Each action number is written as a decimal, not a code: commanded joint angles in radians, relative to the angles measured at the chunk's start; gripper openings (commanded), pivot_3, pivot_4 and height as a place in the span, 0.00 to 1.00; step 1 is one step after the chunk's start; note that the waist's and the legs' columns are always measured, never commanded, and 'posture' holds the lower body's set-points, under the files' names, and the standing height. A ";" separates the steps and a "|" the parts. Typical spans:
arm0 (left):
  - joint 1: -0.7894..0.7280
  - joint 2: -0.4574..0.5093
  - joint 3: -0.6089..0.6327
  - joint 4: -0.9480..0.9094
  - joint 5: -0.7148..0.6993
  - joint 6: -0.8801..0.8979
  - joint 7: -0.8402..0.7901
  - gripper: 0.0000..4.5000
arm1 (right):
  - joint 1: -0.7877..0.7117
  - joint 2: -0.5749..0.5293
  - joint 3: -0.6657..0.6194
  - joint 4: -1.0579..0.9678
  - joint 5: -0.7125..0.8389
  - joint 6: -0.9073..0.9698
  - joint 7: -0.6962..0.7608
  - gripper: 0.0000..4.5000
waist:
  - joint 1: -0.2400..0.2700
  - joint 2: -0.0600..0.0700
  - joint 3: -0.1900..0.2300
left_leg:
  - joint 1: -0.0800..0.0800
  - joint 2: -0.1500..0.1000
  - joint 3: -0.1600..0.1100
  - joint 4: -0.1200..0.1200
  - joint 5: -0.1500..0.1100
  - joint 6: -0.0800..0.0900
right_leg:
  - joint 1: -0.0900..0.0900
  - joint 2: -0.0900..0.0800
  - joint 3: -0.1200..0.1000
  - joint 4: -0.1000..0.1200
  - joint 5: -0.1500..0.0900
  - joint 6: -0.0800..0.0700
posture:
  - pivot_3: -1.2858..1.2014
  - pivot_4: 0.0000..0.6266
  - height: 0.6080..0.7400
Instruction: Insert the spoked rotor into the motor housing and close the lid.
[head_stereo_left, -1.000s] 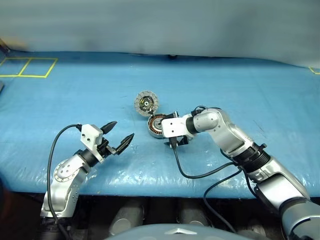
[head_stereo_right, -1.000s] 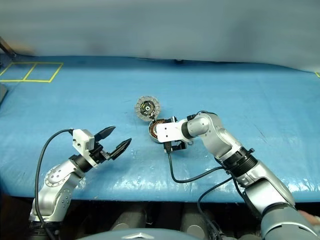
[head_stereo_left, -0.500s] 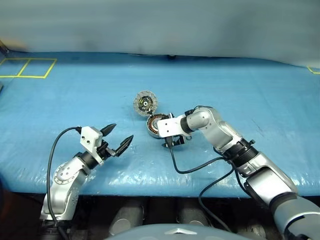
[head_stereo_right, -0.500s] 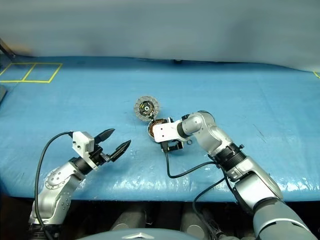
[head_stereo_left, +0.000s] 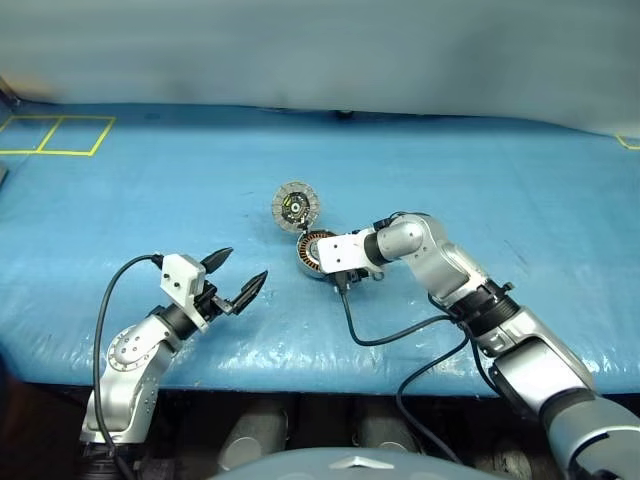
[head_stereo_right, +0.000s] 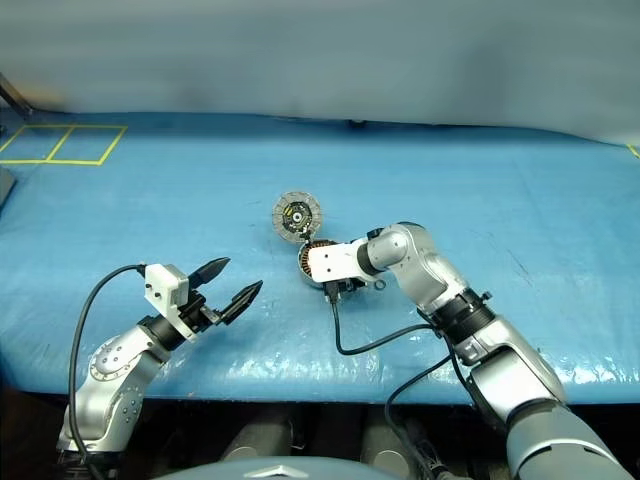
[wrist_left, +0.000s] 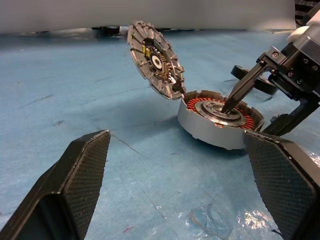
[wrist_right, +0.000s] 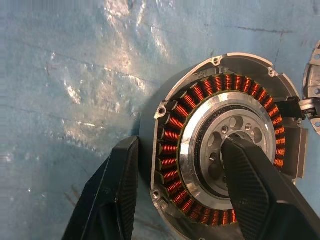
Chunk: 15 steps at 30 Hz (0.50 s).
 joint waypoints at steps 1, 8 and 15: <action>-0.004 0.002 0.000 -0.038 -0.001 -0.010 -0.004 1.00 | 0.075 0.009 -0.021 -0.142 0.034 0.080 -0.010 0.48 | -0.001 0.000 0.000 | 0.000 0.000 0.000 0.000 0.000 0.000 | 0.000 0.000 0.000 0.000 0.000 0.000 | 0.52 0.24 1.00; -0.004 0.006 -0.003 -0.038 -0.001 -0.007 -0.007 1.00 | 0.212 0.027 -0.034 -0.338 0.020 0.251 -0.083 0.48 | -0.001 0.000 0.000 | 0.000 0.000 0.000 0.000 0.000 0.000 | 0.000 0.000 0.000 0.001 0.000 0.000 | 0.52 0.24 1.00; -0.003 0.009 -0.005 -0.039 -0.002 -0.004 -0.008 1.00 | 0.293 0.022 -0.009 -0.495 -0.057 0.405 -0.176 0.48 | 0.005 0.000 0.000 | 0.000 0.000 0.000 0.000 0.000 0.000 | 0.000 0.000 0.000 0.000 0.000 0.000 | 0.52 0.24 1.00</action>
